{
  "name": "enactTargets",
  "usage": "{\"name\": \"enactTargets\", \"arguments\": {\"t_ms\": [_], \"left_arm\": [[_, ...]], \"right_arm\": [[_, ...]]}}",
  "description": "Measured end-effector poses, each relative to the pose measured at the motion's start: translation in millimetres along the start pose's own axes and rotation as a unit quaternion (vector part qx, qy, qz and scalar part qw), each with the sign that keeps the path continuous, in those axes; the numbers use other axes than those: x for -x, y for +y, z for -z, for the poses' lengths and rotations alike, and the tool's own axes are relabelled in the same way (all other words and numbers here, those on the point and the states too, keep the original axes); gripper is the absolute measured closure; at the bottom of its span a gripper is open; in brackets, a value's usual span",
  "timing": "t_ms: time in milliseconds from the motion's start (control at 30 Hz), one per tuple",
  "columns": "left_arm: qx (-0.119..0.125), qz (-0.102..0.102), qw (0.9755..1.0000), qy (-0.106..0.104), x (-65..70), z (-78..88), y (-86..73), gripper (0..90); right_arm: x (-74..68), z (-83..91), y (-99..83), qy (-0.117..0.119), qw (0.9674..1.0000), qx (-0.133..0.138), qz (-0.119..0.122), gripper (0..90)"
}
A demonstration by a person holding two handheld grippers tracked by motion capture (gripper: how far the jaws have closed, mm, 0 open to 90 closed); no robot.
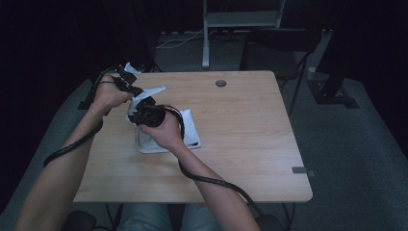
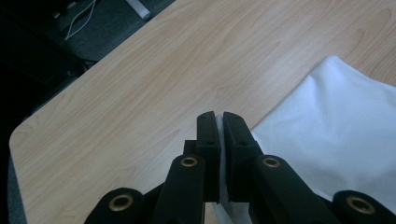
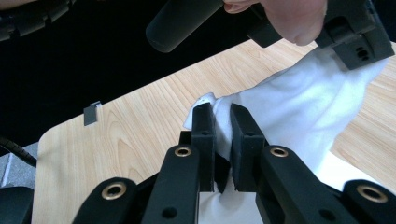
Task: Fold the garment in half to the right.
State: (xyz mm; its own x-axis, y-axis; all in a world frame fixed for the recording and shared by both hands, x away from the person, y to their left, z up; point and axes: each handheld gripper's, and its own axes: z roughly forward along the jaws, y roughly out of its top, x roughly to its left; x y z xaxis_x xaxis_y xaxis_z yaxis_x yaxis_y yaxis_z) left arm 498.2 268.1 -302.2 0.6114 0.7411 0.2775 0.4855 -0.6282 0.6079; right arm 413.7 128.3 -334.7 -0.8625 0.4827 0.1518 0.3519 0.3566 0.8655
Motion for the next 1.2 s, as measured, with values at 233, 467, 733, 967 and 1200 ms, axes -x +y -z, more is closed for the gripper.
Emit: {"name": "enactTargets", "arguments": {"t_ms": [233,467,733,967,1200], "left_arm": [[0.003,-0.003,1.0,-0.007,10.0,-4.2,8.2,86.7],[0.003,-0.01,0.9999,-0.014,18.7,-9.4,15.8,86.7],[0.002,-0.013,0.9997,-0.022,28.6,-17.5,21.5,86.7],[0.003,-0.013,0.9996,-0.025,34.9,-22.0,24.7,86.6],[0.004,-0.005,0.9995,-0.032,41.7,-32.0,24.6,86.6]], "right_arm": [[6.3,10.1,-5.3,-0.005,1.0,0.0,-0.002,82.2],[12.6,20.7,-9.3,-0.012,0.9999,-0.003,-0.001,82.0],[20.8,29.4,-15.4,-0.013,0.9999,-0.008,-0.004,81.9],[25.6,36.1,-22.1,-0.015,0.9998,-0.008,-0.009,81.9],[31.0,38.6,-30.9,-0.017,0.9997,-0.011,-0.016,81.7]]}}
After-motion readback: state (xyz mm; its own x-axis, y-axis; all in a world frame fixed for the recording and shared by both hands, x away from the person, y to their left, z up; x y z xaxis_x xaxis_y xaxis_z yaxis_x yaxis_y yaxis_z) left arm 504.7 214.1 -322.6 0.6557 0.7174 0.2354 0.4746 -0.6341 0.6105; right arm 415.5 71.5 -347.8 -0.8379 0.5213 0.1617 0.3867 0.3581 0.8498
